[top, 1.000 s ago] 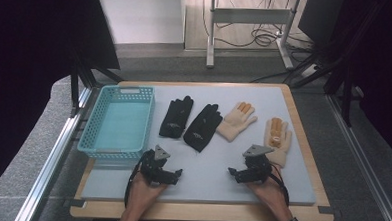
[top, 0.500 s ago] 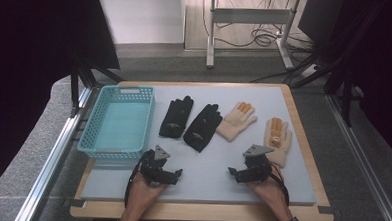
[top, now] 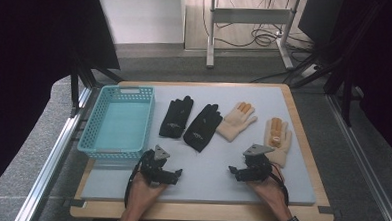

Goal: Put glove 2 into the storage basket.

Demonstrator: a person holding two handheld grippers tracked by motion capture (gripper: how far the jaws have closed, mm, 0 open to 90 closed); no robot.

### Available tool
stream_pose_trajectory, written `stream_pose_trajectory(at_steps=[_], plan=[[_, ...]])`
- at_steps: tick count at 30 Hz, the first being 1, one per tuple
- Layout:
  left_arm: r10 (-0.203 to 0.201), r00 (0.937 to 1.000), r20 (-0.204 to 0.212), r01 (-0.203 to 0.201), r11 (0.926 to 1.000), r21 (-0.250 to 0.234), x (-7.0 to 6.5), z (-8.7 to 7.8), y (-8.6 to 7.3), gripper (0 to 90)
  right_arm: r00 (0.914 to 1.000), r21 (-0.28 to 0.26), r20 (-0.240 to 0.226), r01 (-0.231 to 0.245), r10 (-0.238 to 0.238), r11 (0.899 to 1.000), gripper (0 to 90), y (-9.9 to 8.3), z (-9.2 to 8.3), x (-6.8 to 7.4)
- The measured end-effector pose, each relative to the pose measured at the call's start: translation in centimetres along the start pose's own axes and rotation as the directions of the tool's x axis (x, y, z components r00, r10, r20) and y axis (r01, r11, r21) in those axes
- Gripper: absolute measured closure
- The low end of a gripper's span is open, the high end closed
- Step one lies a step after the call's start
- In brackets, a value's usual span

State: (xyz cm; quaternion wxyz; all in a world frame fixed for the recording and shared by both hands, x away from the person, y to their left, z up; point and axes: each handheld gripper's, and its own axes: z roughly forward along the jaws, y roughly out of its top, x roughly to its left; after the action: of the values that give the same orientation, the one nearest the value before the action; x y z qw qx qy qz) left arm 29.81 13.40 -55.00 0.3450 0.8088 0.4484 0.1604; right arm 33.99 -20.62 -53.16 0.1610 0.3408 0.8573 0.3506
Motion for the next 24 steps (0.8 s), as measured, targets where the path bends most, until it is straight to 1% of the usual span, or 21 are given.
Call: stream_pose_trajectory(at_steps=[3, 6, 10, 13, 17, 21, 24], plan=[[0.0, 1.0, 0.0, 0.0, 1.0, 0.0, 0.0, 0.0, 0.0, 3.5, 0.9999, 0.0, -0.011, -0.001, 0.001, 1.0, 20.9, 0.2, 0.1, 0.0], [0.0, 1.0, 0.0, 0.0, 1.0, 0.0, 0.0, 0.0, 0.0, 3.6, 0.9994, -0.002, -0.028, -0.019, 0.019, 1.0, 21.9, 0.4, 0.1, -0.2], [0.0, 1.0, 0.0, 0.0, 1.0, 0.0, 0.0, 0.0, 0.0, 3.6, 0.9986, -0.009, -0.037, -0.038, 0.038, 0.999, 21.9, 0.9, 0.2, -0.3], [-0.001, 1.0, 0.0, 0.001, 1.0, -0.001, 0.0, 0.0, 0.0, 3.6, 0.998, -0.021, -0.046, -0.044, 0.043, 0.999, 22.3, 1.4, 0.3, -0.3], [0.0, 1.0, 0.0, 0.0, 1.0, 0.0, 0.0, 0.0, 0.0, 3.6, 0.9976, -0.039, -0.058, -0.04, 0.038, 0.998, 27.9, 2.2, 0.4, -0.3], [0.0, 1.0, 0.0, 0.0, 1.0, 0.0, 0.0, 0.0, 0.0, 3.6, 0.9968, -0.043, -0.075, -0.032, 0.029, 0.999, 33.6, 3.2, 0.7, -0.3], [0.0, 1.0, 0.001, 0.0, 1.0, 0.0, 0.0, 0.0, 0.0, 3.6, 0.9958, -0.048, -0.086, -0.035, 0.031, 0.998, 38.3, 4.0, 1.0, -0.4]])
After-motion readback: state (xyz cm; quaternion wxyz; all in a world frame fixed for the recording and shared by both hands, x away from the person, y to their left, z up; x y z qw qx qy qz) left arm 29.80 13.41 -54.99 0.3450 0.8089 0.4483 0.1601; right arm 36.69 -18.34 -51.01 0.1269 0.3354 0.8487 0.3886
